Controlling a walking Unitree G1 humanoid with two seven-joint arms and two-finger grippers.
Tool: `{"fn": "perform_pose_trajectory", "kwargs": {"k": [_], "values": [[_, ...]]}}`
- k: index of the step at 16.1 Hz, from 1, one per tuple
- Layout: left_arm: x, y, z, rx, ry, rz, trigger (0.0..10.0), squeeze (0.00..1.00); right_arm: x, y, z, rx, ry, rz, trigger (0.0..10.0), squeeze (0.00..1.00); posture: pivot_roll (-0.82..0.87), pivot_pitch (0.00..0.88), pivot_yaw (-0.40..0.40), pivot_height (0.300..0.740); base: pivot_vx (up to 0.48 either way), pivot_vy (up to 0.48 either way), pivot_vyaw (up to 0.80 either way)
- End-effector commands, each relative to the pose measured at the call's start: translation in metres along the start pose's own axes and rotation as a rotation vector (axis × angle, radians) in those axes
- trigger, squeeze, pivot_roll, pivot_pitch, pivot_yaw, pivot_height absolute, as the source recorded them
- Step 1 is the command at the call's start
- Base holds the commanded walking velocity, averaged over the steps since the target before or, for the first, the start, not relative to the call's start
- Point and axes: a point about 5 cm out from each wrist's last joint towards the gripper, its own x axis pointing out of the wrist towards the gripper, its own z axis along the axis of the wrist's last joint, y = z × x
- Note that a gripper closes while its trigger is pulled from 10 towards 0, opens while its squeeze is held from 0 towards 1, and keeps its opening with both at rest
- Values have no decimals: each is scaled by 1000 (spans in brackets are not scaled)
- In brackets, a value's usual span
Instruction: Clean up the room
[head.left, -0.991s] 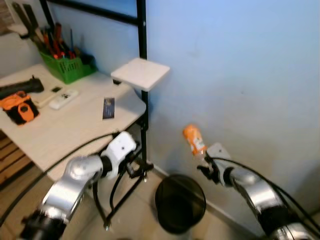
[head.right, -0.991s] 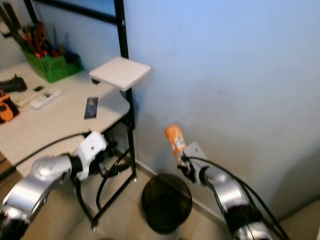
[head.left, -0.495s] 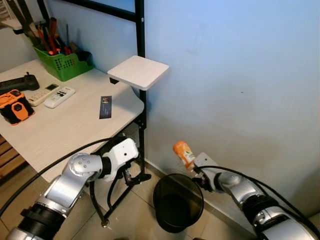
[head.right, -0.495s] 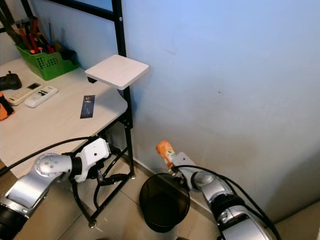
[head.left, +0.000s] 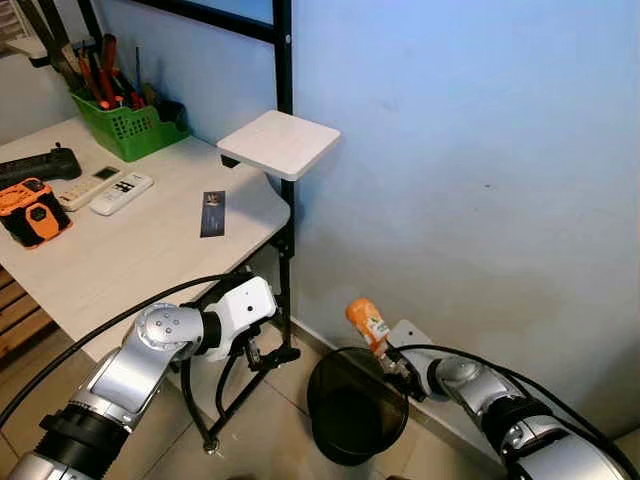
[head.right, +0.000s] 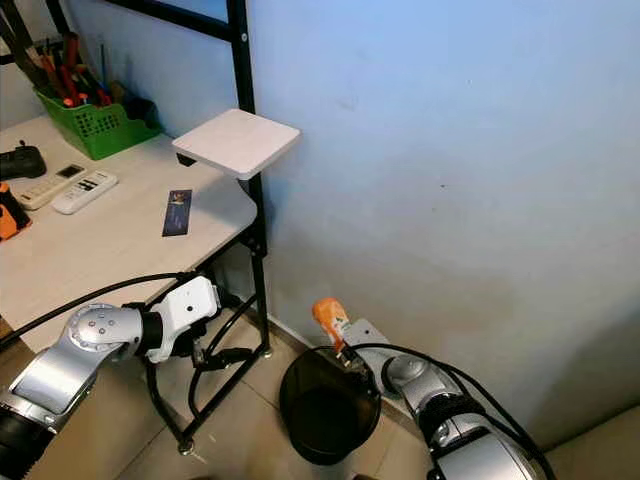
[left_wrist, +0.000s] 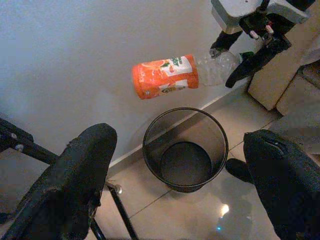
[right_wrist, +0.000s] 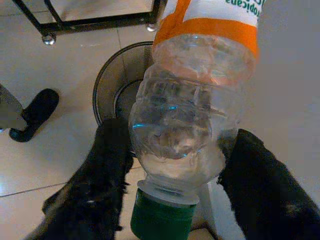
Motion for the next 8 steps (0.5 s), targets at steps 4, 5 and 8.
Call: {"fn": "perform_pose_trajectory", "kwargs": {"k": [4,5,8], "values": [[2,1,0,17,15,-17,10000,0,0,-1,6,25,-28,15,10000,1000,87,0,-21,740,0,0,0],[2,2,1,18,14,-20,10000,0,0,0,5,35,-34,16,10000,1000,84,0,-18,740,0,0,0],[3,-1,2,12,4,-16,10000,0,-4,-8,10,132,-122,12,10000,1000,86,0,-16,740,0,0,0]]}}
